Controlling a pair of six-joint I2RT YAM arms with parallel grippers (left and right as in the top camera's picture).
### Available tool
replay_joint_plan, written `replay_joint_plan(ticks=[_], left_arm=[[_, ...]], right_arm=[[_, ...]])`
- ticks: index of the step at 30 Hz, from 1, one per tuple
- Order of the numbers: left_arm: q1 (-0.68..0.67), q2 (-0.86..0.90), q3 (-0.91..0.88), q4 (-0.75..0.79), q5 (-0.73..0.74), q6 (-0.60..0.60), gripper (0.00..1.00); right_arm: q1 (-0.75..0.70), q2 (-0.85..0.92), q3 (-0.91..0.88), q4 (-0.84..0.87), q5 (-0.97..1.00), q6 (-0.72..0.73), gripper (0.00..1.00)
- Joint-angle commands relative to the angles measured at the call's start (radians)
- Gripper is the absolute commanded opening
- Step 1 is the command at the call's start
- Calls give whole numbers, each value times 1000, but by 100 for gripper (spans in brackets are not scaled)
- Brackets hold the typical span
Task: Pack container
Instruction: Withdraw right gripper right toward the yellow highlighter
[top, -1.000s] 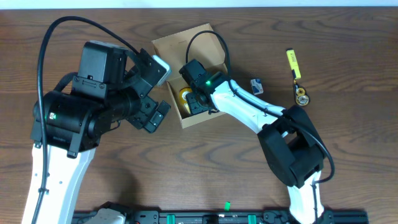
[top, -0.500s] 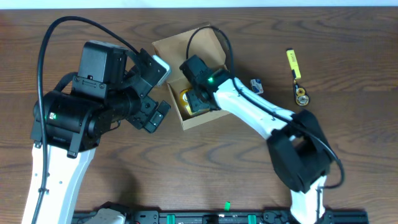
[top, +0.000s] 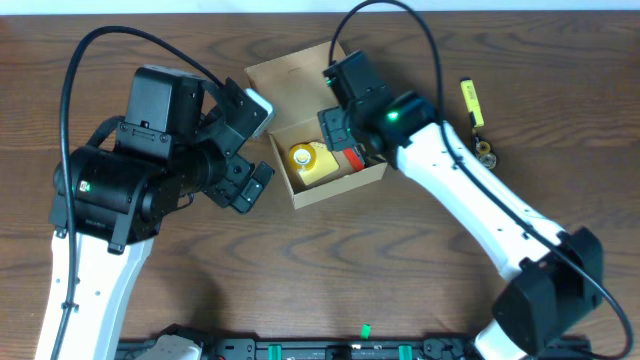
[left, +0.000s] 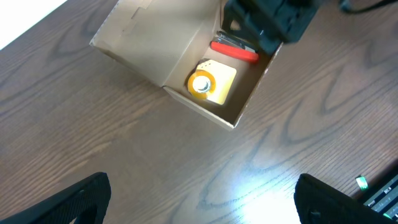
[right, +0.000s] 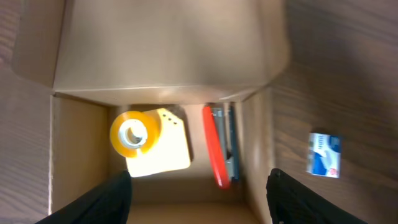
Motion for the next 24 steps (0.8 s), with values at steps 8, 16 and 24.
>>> replay_joint_plan(ticks=[8, 16, 24], left_arm=[[1, 1, 16, -3, -6, 6, 95], [1, 1, 16, -3, -6, 6, 95], [1, 1, 16, -3, -6, 6, 95]], right_arm=[[-158, -53, 14, -38, 19, -61, 74], [-280, -52, 14, -39, 19, -137, 75], [-439, 10, 11, 19, 19, -257, 79]])
